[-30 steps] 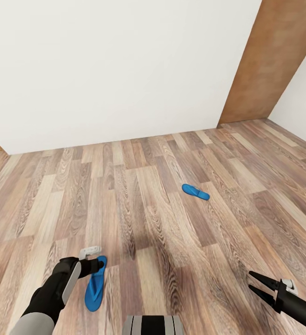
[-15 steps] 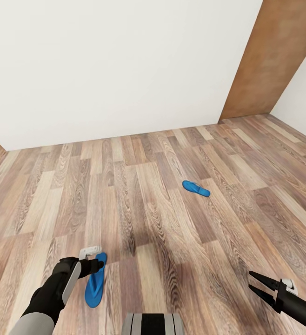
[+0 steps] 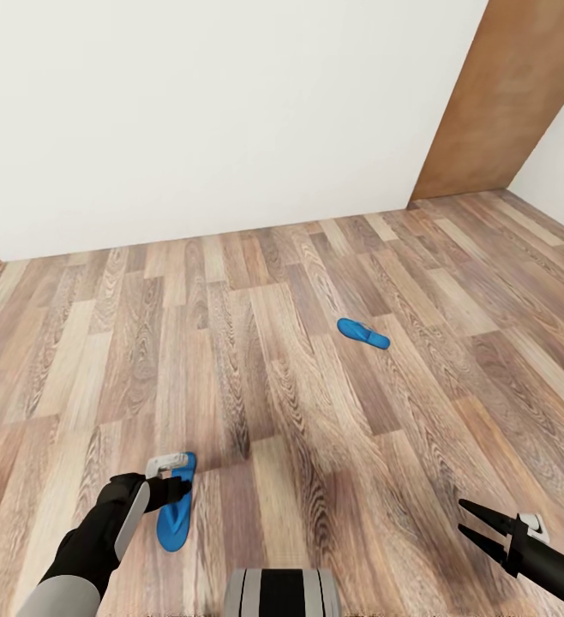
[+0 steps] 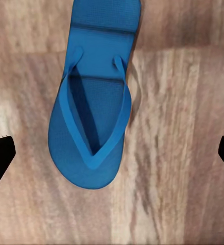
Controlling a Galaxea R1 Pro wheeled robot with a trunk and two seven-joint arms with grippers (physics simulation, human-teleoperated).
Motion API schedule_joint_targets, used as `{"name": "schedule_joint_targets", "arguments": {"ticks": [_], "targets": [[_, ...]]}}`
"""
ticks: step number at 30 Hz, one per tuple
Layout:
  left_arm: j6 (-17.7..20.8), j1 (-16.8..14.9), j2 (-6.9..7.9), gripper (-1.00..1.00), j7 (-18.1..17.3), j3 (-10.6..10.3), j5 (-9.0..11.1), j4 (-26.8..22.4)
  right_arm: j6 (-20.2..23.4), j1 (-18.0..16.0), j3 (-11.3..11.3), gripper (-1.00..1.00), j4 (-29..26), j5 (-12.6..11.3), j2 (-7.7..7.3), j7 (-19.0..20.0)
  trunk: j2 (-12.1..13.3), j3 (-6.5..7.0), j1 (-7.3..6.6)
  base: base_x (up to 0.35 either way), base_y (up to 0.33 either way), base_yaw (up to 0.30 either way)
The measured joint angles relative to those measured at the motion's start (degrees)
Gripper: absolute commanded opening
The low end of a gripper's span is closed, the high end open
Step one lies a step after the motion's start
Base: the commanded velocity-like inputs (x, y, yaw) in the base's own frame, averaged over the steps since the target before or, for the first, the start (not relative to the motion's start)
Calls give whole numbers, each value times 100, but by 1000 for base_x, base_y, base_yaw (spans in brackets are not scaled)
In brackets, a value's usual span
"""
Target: In the bedroom, move the book from the bed onto either nightstand, and place the two sandals side by side next to the bed.
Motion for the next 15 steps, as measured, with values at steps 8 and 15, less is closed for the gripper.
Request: {"name": "schedule_joint_targets", "arguments": {"ticks": [8,15], "targets": [[0,2,0,100,-1,0,0,1,1,0,0,100,0,0,1,0,-11,-177,21,0,0,0],[-3,3,0,100,0,0,0,1,2,0,0,100,0,0,2,0,-20,-333,39,0,0,0]]}}
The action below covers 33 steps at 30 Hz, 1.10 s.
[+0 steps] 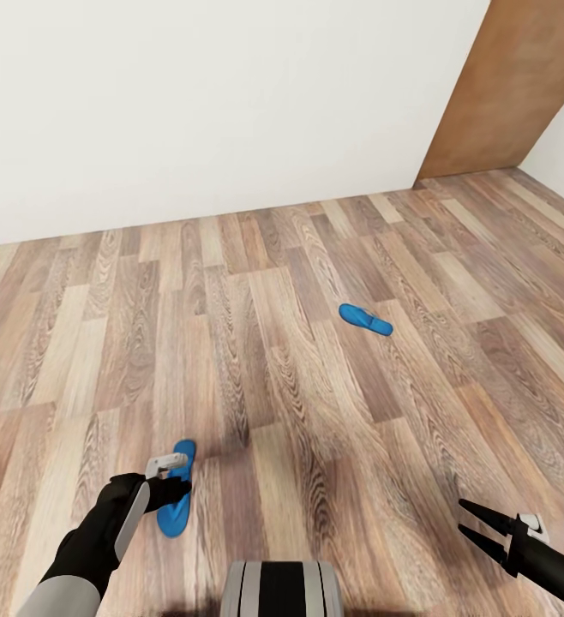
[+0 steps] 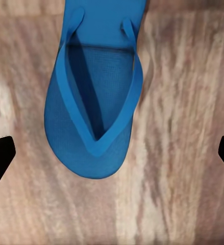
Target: In the bedroom, move the book from the bed onto either nightstand, and place the two sandals side by side next to the bed.
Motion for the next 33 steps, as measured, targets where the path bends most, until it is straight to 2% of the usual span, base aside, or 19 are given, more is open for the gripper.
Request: {"name": "schedule_joint_targets", "arguments": {"ticks": [9,22,33], "targets": [[1,-1,0,100,-1,0,0,-2,-1,0,0,100,0,0,0,0,-12,-199,23,0,0,0],[1,0,0,100,0,0,6,-3,0,0,0,100,-1,-1,-1,0,-12,-200,23,0,0,0],[0,0,-9,100,-1,0,8,-1,-2,0,0,100,0,0,-1,0,-27,-443,52,0,0,0]]}}
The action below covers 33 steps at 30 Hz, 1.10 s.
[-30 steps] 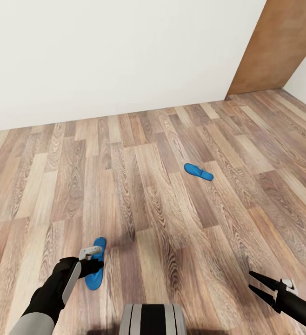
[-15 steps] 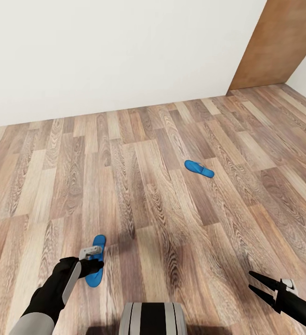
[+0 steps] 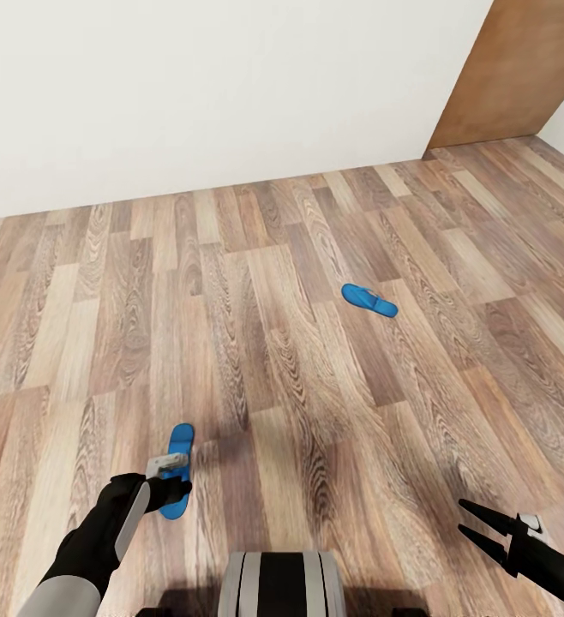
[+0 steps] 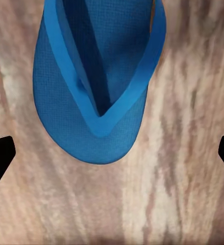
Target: In the bedroom, move the book from the bed onto either nightstand, and place the two sandals side by side next to the bed.
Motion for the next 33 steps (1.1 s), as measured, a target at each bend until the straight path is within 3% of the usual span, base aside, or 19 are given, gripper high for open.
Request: {"name": "schedule_joint_targets", "arguments": {"ticks": [17,33], "targets": [[-2,-1,0,100,0,0,-2,-1,-1,0,0,100,0,3,1,-2,-23,-377,44,0,0,0],[-5,0,0,100,0,-4,-12,-2,0,0,0,100,-1,4,-1,-5,-23,-377,41,60,0,0]]}}
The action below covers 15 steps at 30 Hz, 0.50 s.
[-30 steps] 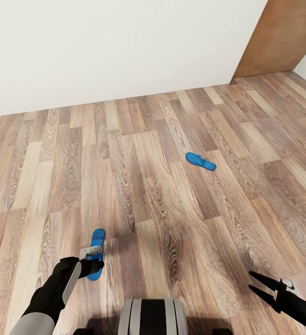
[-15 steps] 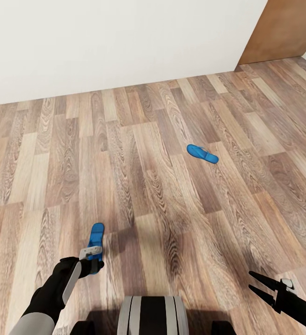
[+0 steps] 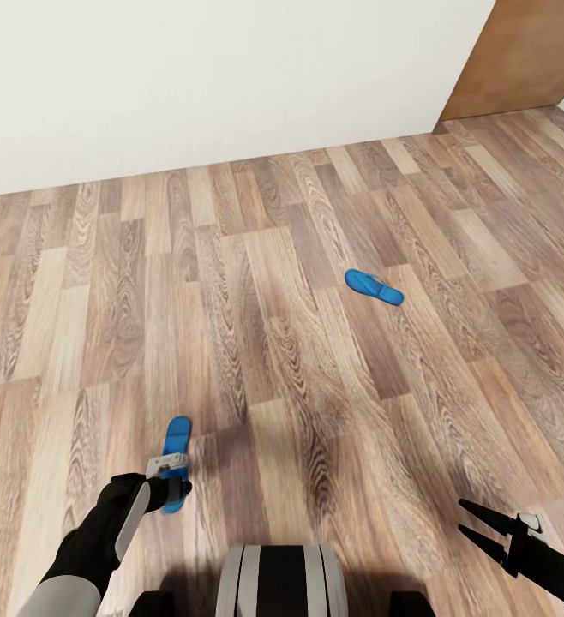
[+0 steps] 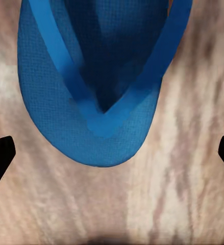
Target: In the bedroom, move the book from the bed onto either nightstand, and place the two sandals side by side next to the bed.
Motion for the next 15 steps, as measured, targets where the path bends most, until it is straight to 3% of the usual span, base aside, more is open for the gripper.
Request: {"name": "schedule_joint_targets", "arguments": {"ticks": [11,15], "targets": [[0,-2,0,100,0,4,-1,3,0,0,0,100,0,1,2,1,0,0,3,42,0,0],[-5,-2,3,100,-1,5,1,5,0,0,0,100,-1,4,1,-1,0,0,0,171,0,0]]}}
